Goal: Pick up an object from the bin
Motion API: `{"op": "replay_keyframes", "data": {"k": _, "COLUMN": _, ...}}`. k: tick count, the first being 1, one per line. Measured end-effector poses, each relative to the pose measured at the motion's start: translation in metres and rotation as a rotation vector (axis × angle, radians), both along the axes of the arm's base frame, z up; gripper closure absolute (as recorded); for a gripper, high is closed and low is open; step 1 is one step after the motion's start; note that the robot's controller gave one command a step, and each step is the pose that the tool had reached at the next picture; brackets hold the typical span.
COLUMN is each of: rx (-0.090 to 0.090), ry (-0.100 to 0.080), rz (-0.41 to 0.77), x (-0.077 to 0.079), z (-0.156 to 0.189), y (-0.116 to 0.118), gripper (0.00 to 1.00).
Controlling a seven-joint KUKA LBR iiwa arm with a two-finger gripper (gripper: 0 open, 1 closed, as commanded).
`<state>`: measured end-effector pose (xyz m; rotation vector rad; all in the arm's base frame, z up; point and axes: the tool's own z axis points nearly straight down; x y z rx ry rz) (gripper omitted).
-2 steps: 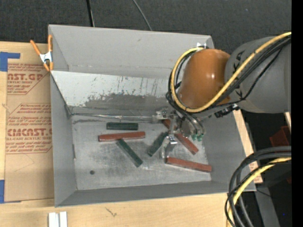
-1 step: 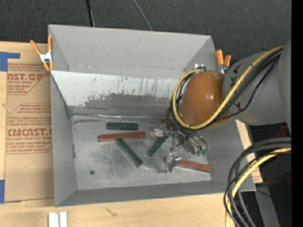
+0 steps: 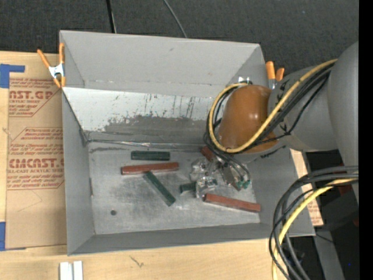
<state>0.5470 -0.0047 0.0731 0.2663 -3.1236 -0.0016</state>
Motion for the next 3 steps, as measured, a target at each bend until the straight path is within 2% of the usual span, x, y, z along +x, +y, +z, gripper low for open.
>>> {"op": "replay_keyframes", "data": {"k": 1, "rx": 0.0, "ry": 0.0, "rz": 0.0, "x": 0.0, "z": 0.0, "y": 0.0, "gripper": 1.0}}
{"op": "replay_keyframes", "data": {"k": 2, "rx": 0.0, "ry": -0.009, "rz": -0.062, "x": 0.013, "z": 0.121, "y": -0.024, "gripper": 1.0}}
{"op": "replay_keyframes", "data": {"k": 3, "rx": 0.0, "ry": -0.009, "rz": -0.062, "x": 0.013, "z": 0.121, "y": -0.024, "gripper": 1.0}}
